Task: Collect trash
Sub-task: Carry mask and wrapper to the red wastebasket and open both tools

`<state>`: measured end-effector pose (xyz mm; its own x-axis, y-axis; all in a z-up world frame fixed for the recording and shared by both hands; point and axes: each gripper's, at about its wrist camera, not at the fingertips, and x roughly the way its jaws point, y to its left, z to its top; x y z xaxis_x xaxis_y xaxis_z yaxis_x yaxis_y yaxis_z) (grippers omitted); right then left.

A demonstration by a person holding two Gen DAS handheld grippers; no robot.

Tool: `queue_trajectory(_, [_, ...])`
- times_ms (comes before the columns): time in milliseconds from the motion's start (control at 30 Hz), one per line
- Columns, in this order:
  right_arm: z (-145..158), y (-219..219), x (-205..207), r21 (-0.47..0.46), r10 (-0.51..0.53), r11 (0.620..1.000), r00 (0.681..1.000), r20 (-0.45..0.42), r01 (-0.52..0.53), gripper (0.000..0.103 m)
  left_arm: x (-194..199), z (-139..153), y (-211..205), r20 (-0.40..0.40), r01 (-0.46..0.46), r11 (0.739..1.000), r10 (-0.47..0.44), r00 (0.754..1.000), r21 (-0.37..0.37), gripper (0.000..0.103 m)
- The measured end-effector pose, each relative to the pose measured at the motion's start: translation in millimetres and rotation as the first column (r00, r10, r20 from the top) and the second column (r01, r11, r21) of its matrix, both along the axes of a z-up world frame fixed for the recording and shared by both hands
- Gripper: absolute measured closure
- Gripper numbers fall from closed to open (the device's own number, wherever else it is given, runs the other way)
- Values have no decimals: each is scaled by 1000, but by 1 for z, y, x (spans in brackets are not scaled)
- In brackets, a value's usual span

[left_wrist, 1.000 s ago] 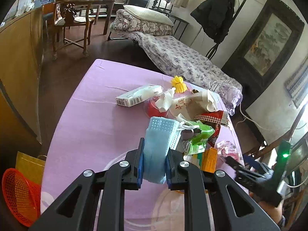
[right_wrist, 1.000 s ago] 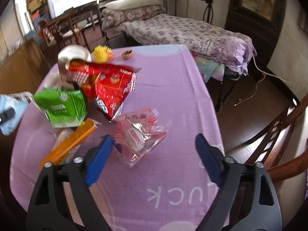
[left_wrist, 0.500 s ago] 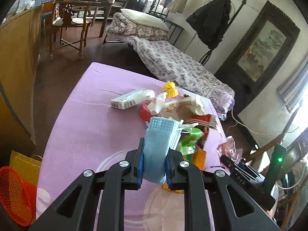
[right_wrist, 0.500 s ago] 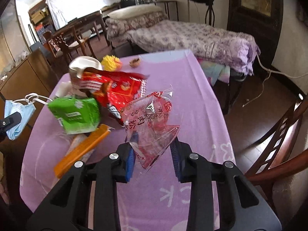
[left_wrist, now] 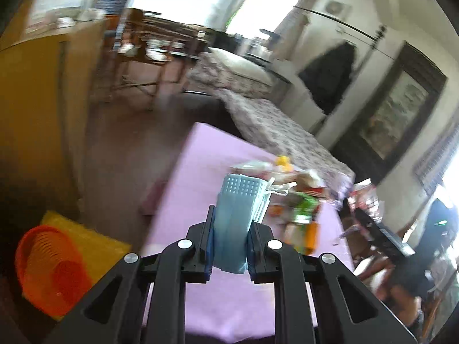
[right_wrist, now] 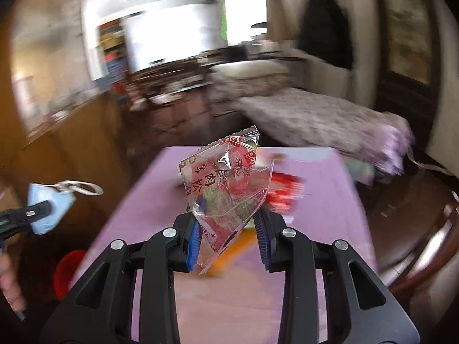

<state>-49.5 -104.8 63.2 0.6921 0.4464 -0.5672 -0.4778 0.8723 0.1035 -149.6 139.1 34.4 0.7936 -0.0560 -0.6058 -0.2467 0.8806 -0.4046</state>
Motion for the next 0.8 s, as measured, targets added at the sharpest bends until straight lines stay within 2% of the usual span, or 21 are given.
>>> queue_trajectory(67, [2,39,-7,-4,120,993,991,-50,-121,69,-20,-8,27,-26,-72,997,72,997,-3,85])
queue_trajectory(133, [-2,81,-15,8,248,969,961,-120,-248,69,-41,-25,58,-72,-163,987,162,984,-7,85])
queue_trajectory(233, [-19,170,-33,-14,427,895,867,-255,-445,69,-73,-58,103,-161,-302,953,295,942,-20,85])
queue_trajectory(267, [-24,189,-37,-17,458,875,840,-290,-483,69,-80,-65,113,-181,-331,943,323,929,-18,85])
queue_trajectory(333, [-43,245,-49,-29,510,826,769,-386,-563,69,-97,-90,142,-248,-406,914,390,887,-14,85])
queue_trajectory(367, [-48,265,-56,-34,521,811,747,-413,-585,69,-102,-97,153,-268,-426,905,406,874,-18,85])
queue_trajectory(467, [-72,321,-71,-52,535,767,682,-499,-639,69,-117,-129,187,-349,-497,868,464,814,-5,85])
queue_trajectory(533, [-93,351,-80,-41,522,753,634,-571,-657,69,-126,-141,205,-376,-526,850,483,791,-12,85])
queue_trajectory(600, [-111,368,-89,-38,497,751,602,-625,-659,69,-132,-154,215,-406,-543,840,492,770,-11,85])
queue_trajectory(667, [-128,382,-98,-50,469,749,581,-665,-661,69,-134,-166,218,-445,-551,834,498,745,10,85])
queue_trajectory(800, [-160,398,-104,-58,437,746,554,-708,-663,69,-142,-178,231,-472,-565,825,506,722,21,84])
